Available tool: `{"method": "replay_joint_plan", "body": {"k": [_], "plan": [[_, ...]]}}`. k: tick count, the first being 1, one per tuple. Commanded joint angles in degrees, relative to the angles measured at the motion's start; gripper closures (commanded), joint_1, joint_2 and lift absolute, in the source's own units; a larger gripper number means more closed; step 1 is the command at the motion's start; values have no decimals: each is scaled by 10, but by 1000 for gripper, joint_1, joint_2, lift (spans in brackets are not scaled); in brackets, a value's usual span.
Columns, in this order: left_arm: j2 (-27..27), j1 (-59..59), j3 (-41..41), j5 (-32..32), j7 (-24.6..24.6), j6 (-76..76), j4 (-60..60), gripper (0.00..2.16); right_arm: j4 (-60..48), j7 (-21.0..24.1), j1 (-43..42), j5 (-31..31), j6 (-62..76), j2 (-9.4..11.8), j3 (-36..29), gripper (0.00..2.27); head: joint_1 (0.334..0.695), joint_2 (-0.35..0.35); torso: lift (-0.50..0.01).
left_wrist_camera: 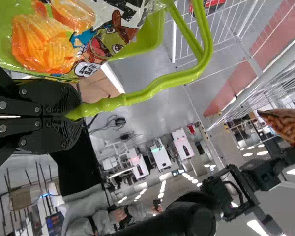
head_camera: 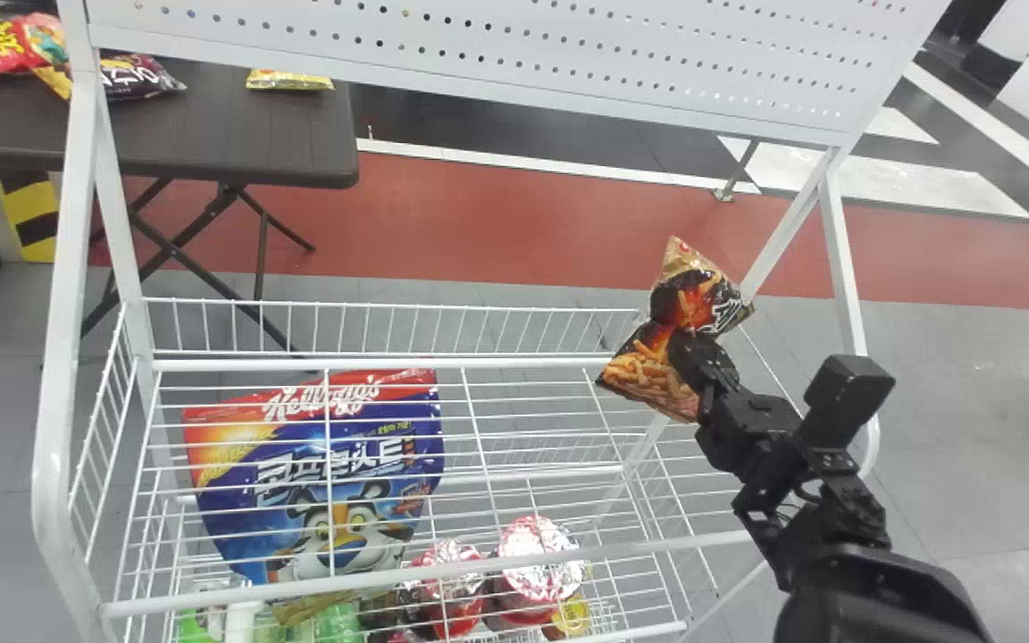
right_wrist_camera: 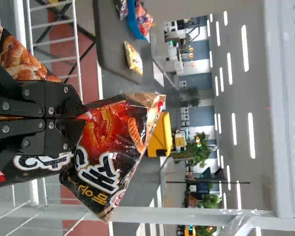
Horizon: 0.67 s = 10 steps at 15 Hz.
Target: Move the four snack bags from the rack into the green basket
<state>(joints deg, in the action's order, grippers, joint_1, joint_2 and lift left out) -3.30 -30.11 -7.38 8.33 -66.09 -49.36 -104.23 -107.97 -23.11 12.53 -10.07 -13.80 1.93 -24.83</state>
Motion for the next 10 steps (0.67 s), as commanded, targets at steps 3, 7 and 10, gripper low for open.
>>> {"method": "replay_joint_plan", "body": {"k": [3, 7, 10], "plan": [[0, -1, 0, 0, 0, 0, 0, 2024, -181, -4, 146, -76, -81, -3, 11, 2128, 695, -350, 0], [1, -1, 0, 0, 2, 0, 3, 2024, -270, -86, 290, -121, -78, -20, 30, 2128, 695, -350, 0], [2, -1, -1, 0, 2, 2, 4, 2024, -275, -145, 333, -157, -180, -20, 37, 2128, 695, -350, 0]]}}
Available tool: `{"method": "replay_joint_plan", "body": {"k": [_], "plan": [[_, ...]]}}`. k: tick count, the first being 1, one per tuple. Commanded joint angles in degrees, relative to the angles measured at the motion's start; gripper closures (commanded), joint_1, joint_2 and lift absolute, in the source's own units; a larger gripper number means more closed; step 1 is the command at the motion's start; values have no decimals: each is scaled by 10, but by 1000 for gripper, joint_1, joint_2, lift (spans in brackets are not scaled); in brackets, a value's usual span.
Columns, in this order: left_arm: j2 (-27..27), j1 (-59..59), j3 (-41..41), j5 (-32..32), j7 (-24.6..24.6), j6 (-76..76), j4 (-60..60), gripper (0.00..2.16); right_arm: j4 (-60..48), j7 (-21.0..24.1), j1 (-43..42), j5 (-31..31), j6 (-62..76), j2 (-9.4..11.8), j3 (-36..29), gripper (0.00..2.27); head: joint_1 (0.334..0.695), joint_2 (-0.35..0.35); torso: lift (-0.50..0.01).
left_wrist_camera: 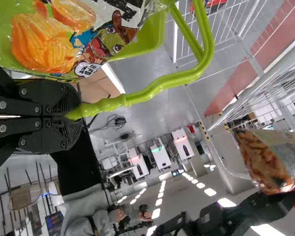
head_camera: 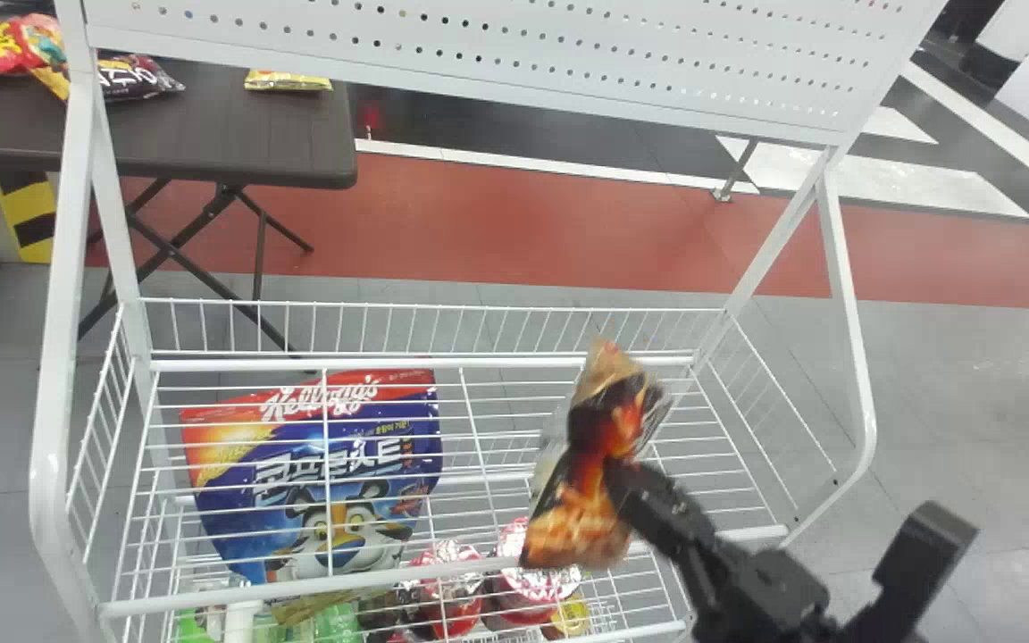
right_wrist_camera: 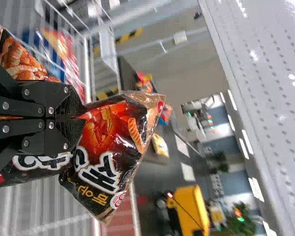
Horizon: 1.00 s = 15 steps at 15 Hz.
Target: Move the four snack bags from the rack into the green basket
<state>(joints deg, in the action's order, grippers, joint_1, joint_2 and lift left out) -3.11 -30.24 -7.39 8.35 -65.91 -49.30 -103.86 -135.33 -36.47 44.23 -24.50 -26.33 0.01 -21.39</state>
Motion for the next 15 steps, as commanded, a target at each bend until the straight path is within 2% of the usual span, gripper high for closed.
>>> {"method": "replay_joint_plan", "body": {"k": [1, 3, 5, 6, 10, 15], "plan": [[0, 0, -1, 0, 1, 1, 1, 2024, 3, -33, 25, -14, -90, -1, 6, 2128, 695, -350, 0], [0, 0, -1, 1, 1, 1, 2, 2024, 10, -69, 38, -17, -163, -1, 6, 2128, 695, -350, 0], [0, 0, -1, 2, 1, 5, 4, 2024, 44, -69, 46, -1, -172, -1, 25, 2128, 695, -350, 0], [0, 1, -1, 2, 1, 6, 5, 2024, 75, -63, 44, 21, -167, -1, 46, 2128, 695, -350, 0], [0, 4, -4, 2, 1, 8, 9, 2024, 217, -30, 9, 54, -105, 30, 108, 2128, 695, -350, 0], [-1, 4, -5, 3, -2, 8, 8, 2024, 314, 20, -47, 103, -107, 39, 166, 2128, 695, -350, 0]]}}
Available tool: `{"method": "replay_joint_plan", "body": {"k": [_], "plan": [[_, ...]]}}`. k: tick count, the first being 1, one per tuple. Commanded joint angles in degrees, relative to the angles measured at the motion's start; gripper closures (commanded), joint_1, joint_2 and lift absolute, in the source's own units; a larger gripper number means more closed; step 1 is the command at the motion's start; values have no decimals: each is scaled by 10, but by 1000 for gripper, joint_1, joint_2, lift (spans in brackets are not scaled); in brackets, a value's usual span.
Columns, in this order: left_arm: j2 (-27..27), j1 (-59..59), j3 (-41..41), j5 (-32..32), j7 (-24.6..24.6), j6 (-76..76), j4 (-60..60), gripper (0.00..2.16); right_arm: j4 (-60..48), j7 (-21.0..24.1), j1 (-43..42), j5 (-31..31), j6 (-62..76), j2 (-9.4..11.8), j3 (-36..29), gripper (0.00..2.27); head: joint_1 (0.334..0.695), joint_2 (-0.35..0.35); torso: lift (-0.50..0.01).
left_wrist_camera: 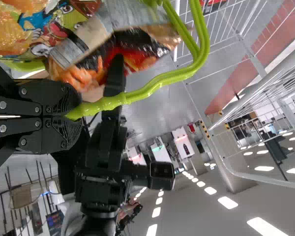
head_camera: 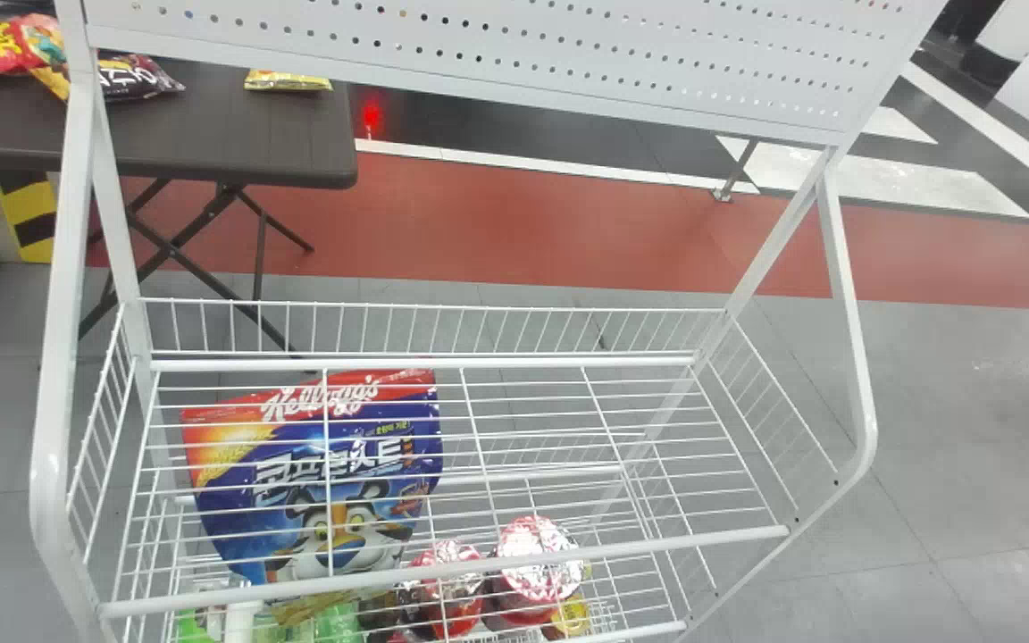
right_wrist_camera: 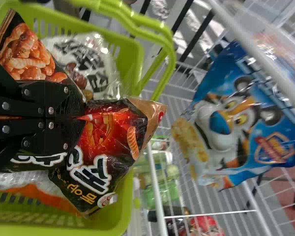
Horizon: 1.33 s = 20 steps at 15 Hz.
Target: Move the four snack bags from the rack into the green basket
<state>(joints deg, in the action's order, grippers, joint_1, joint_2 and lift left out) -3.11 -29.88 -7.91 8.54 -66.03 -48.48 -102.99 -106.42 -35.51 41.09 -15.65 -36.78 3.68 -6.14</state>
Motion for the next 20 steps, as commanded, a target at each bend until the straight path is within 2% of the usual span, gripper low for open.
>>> {"method": "replay_joint_plan", "body": {"k": [1, 3, 5, 6, 7, 8, 12, 15, 18, 20], "plan": [[-1, 0, 0, 2, -2, 0, -1, 2024, 34, 24, -22, 25, -4, 5, 20, 2128, 695, -350, 0], [-1, 0, 1, 3, -2, 0, -1, 2024, 35, 61, -24, 50, -8, 10, 32, 2128, 695, -350, 0], [-1, 0, 1, 3, -2, 0, -1, 2024, 12, 62, -15, 49, -29, 11, 22, 2047, 695, -350, 0], [-1, 0, 1, 3, -2, 0, -1, 2024, -14, 62, 0, 48, -22, 11, 17, 1551, 695, -350, 0], [-1, 0, 1, 3, -2, 0, -1, 2024, -43, 63, 18, 46, -12, 11, 14, 495, 695, -350, 0], [-1, 0, 1, 3, -2, 0, -1, 2024, -67, 63, 31, 41, -8, 10, 10, -2, 695, -350, 0], [-1, 1, 1, 3, -1, 0, 0, 2024, -177, 63, 80, 29, -29, 9, -10, 53, 695, -350, 0], [-1, 1, 1, 3, -2, 0, 0, 2024, -218, 75, 87, 26, 3, 2, -24, 53, 695, -350, 0], [-1, 1, 1, 3, -2, 0, 0, 2024, -222, 107, 95, 28, 215, 2, -23, 53, 695, -350, 0], [-1, 0, 0, 2, -1, -2, -1, 2020, -240, 141, 99, 38, 296, 2, -8, 53, 695, -350, 0]]}}
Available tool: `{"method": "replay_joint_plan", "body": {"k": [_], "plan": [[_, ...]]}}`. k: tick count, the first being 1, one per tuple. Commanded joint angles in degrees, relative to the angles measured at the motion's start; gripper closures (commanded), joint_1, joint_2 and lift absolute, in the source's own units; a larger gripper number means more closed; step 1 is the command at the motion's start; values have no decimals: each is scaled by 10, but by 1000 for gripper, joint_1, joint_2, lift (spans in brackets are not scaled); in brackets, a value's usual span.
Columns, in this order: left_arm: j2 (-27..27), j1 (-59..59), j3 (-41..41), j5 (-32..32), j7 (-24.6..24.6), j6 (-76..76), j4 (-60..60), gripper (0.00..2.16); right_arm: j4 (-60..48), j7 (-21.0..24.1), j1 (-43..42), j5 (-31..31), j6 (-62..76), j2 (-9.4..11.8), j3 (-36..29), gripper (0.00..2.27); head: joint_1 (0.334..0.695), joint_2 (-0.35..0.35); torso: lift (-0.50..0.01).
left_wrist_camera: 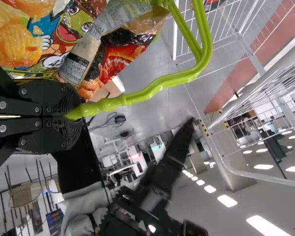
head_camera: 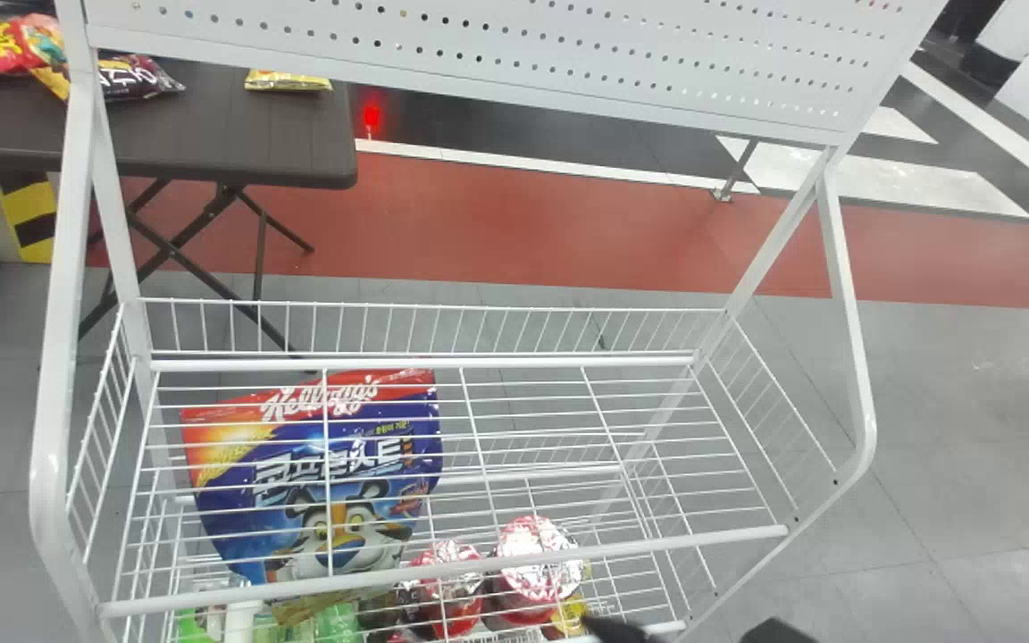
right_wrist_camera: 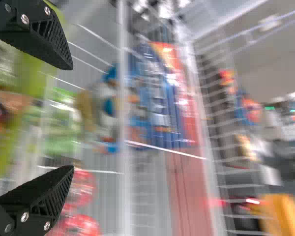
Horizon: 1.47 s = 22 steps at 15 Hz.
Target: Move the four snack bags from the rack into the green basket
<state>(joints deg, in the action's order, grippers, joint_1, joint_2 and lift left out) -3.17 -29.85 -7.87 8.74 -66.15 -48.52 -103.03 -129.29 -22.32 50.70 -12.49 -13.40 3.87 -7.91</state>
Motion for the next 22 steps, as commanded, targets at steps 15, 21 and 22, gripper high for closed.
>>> {"method": "replay_joint_plan", "body": {"k": [15, 21, 22], "plan": [[0, 1, 1, 1, -2, 0, 2, 2020, -124, 111, 30, 83, 62, -7, 79, 60, 695, -350, 0], [-1, 1, 1, 1, -3, 0, 2, 2020, -127, 111, 34, 84, 68, -7, 78, 60, 695, -350, 0], [0, 1, 1, 2, -3, 0, 2, 2020, -127, 111, 34, 84, 68, -6, 78, 60, 695, -350, 0]]}}
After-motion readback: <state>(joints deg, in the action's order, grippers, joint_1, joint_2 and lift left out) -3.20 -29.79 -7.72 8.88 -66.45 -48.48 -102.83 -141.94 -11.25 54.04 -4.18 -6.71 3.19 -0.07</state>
